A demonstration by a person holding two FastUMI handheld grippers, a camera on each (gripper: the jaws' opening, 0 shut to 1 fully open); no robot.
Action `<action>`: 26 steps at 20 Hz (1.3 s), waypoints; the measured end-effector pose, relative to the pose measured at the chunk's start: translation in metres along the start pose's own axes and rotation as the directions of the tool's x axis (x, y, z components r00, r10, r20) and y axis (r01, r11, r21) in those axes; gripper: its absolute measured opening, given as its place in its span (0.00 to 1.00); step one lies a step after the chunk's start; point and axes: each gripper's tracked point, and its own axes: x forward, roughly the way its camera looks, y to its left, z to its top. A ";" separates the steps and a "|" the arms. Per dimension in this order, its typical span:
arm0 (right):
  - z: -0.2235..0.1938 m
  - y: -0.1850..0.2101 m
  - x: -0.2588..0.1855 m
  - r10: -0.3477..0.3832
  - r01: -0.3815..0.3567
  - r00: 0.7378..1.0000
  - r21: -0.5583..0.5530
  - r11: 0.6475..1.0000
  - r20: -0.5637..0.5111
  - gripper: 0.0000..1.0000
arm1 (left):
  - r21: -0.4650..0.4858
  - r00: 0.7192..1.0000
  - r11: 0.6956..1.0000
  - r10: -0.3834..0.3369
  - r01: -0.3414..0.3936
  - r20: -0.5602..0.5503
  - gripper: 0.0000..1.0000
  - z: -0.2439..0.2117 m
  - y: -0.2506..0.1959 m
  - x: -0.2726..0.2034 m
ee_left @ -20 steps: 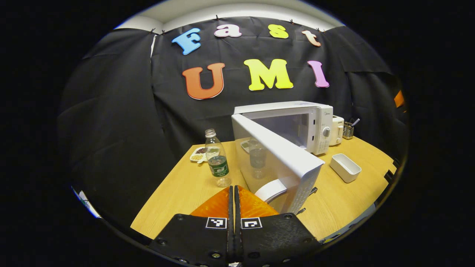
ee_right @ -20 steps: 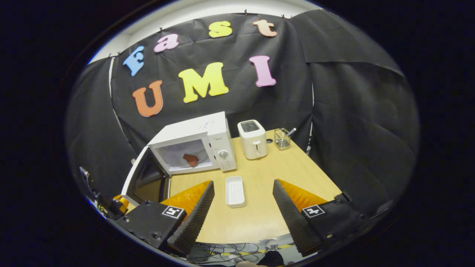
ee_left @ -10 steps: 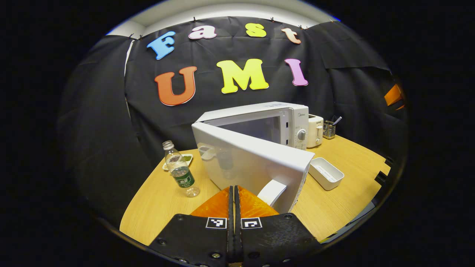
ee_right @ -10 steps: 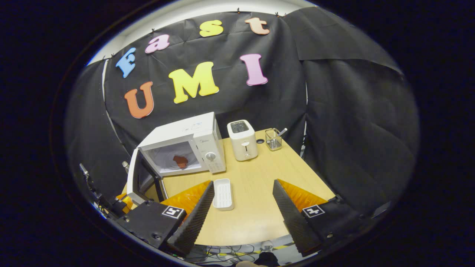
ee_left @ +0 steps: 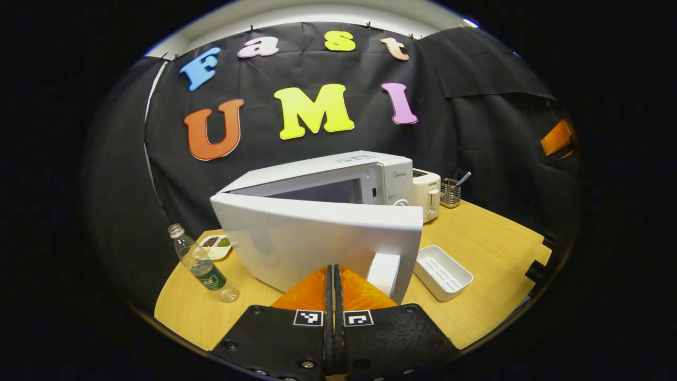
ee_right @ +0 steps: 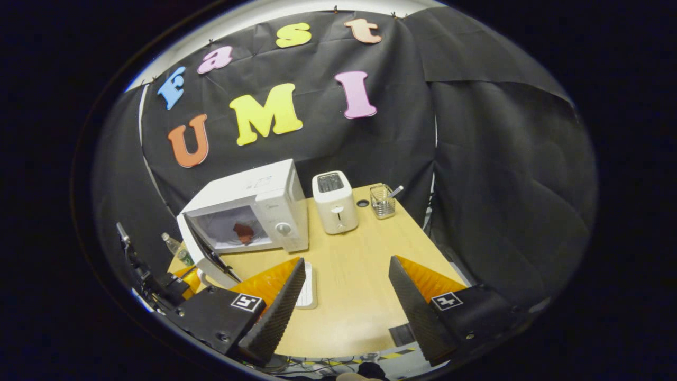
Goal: Open the microwave oven with the left hand, put the food in, and close the microwave oven.
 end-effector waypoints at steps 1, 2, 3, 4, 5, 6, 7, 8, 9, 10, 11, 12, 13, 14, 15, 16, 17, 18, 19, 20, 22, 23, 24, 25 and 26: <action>0.003 -0.003 0.003 0.000 0.000 1.000 0.004 1.000 -0.002 1.00 | -0.001 1.000 1.000 -0.003 0.003 0.001 0.00 0.003 -0.005 0.008; 0.006 -0.006 0.007 0.001 -0.001 1.000 0.008 1.000 -0.004 1.00 | -0.004 1.000 1.000 -0.006 0.006 -0.004 0.00 0.005 -0.010 0.016; 0.010 -0.009 0.011 0.001 -0.001 1.000 0.009 1.000 -0.005 1.00 | -0.005 1.000 1.000 -0.010 0.010 0.001 0.00 0.008 -0.013 0.024; 0.012 -0.012 0.016 0.002 -0.002 1.000 0.006 1.000 -0.007 1.00 | -0.006 1.000 1.000 -0.010 0.010 0.006 0.00 0.012 -0.017 0.031; 0.015 -0.016 0.020 0.004 -0.004 1.000 0.003 1.000 -0.011 1.00 | -0.009 1.000 1.000 -0.007 0.007 0.005 0.00 0.013 -0.019 0.039; 0.017 -0.018 0.024 0.003 -0.003 1.000 -0.001 1.000 -0.015 1.00 | -0.013 1.000 1.000 -0.004 0.004 0.007 0.00 0.014 -0.021 0.046; 0.020 -0.021 0.028 0.002 -0.002 1.000 -0.003 1.000 -0.020 1.00 | -0.019 1.000 1.000 -0.001 0.001 0.004 0.00 0.015 -0.024 0.054; 0.022 -0.026 0.033 -0.001 0.000 1.000 -0.006 1.000 -0.023 1.00 | -0.025 1.000 1.000 0.002 -0.002 0.003 0.00 0.017 -0.025 0.061; 0.024 -0.028 0.039 0.001 -0.001 1.000 -0.007 1.000 -0.025 1.00 | -0.030 1.000 1.000 0.008 -0.008 -0.001 0.00 0.017 -0.027 0.069; 0.026 -0.032 0.044 0.001 -0.002 1.000 -0.007 1.000 -0.030 1.00 | -0.030 1.000 0.999 0.013 -0.013 0.000 0.00 0.020 -0.027 0.077; 0.029 -0.034 0.048 0.004 -0.004 0.999 -0.009 1.000 -0.035 1.00 | -0.026 1.000 0.999 0.019 -0.019 0.002 0.00 0.024 -0.028 0.085; 0.031 -0.036 0.053 0.007 -0.007 0.999 -0.010 1.000 -0.039 1.00 | -0.026 1.000 0.999 0.023 -0.023 0.004 0.00 0.026 -0.027 0.092; 0.033 -0.038 0.058 0.009 -0.009 0.999 -0.010 1.000 -0.044 1.00 | -0.028 1.000 0.999 0.026 -0.026 0.008 0.00 0.028 -0.029 0.098; 0.035 -0.039 0.063 0.011 -0.012 0.999 -0.013 1.000 -0.048 1.00 | -0.028 1.000 0.999 0.029 -0.029 0.008 0.00 0.030 -0.029 0.107; 0.037 -0.040 0.068 0.014 -0.014 0.999 -0.013 1.000 -0.051 1.00 | -0.027 0.999 0.999 0.034 -0.034 0.009 0.00 0.032 -0.029 0.114; 0.038 -0.041 0.072 0.018 -0.019 0.998 -0.016 1.000 -0.058 1.00 | -0.025 0.999 0.999 0.039 -0.039 0.013 0.00 0.036 -0.029 0.122; 0.039 -0.042 0.076 0.021 -0.022 0.998 -0.020 1.000 -0.063 1.00 | -0.025 0.999 0.999 0.045 -0.045 0.014 0.00 0.038 -0.029 0.129; 0.040 -0.043 0.080 0.024 -0.025 0.997 -0.023 0.999 -0.070 1.00 | -0.029 0.999 0.998 0.051 -0.051 0.015 0.00 0.040 -0.029 0.138; 0.042 -0.044 0.084 0.028 -0.030 0.997 -0.022 0.999 -0.075 1.00 | -0.033 0.998 0.998 0.057 -0.057 0.013 0.00 0.043 -0.028 0.146; 0.042 -0.045 0.086 0.031 -0.033 0.996 -0.022 0.999 -0.079 1.00 | -0.040 0.998 0.997 0.063 -0.062 0.013 0.00 0.045 -0.026 0.153; 0.044 -0.046 0.092 0.039 -0.040 0.996 -0.019 0.999 -0.081 1.00 | -0.072 0.997 0.995 0.076 -0.075 0.008 0.00 0.048 -0.027 0.158; 0.044 -0.045 0.093 0.044 -0.046 0.995 -0.019 0.999 -0.086 1.00 | -0.082 0.997 0.994 0.079 -0.077 0.009 0.00 0.048 -0.028 0.160; 0.044 -0.046 0.095 0.046 -0.047 0.995 -0.017 0.999 -0.085 1.00 | -0.076 0.997 0.994 0.079 -0.077 0.013 0.00 0.048 -0.029 0.161; 0.044 -0.045 0.096 0.049 -0.051 0.995 -0.014 0.999 -0.087 1.00 | -0.067 0.997 0.995 0.079 -0.078 0.017 0.00 0.049 -0.029 0.162; 0.043 -0.045 0.096 0.054 -0.055 0.994 -0.014 0.998 -0.090 1.00 | -0.059 0.997 0.995 0.078 -0.076 0.024 0.00 0.050 -0.028 0.163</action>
